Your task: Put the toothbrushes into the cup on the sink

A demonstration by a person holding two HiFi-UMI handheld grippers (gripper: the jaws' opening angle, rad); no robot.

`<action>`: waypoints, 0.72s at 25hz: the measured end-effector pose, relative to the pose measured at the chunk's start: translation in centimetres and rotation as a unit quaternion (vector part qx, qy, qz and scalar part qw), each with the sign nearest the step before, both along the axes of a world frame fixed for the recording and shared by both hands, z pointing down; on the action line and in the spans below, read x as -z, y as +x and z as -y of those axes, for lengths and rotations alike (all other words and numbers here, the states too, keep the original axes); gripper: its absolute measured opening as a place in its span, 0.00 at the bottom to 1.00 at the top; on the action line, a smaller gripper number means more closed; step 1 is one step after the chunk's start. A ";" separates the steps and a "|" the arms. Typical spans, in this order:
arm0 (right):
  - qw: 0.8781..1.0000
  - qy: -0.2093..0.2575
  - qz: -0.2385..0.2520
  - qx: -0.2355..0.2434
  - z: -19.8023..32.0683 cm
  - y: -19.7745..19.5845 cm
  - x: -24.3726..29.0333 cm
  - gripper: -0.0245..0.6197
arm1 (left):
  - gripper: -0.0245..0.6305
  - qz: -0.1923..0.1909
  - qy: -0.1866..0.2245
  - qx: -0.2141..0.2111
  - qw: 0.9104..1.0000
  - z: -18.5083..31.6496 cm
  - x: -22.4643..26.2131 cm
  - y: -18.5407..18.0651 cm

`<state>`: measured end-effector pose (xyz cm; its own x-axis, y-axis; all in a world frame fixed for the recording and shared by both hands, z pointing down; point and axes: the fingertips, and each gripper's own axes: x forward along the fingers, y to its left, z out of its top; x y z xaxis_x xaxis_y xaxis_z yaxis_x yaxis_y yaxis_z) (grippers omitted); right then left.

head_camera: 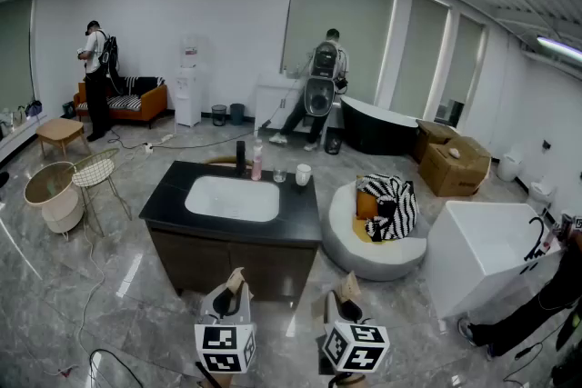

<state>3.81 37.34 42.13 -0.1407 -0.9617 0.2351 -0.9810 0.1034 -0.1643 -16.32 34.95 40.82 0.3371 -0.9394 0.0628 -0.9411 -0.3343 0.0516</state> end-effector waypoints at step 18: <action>1.000 -0.002 0.025 -0.012 -1.4 -3.0 -0.2 0.11 | 0.10 -0.005 -0.011 -0.017 1.000 -1.1 -1.0 -2.6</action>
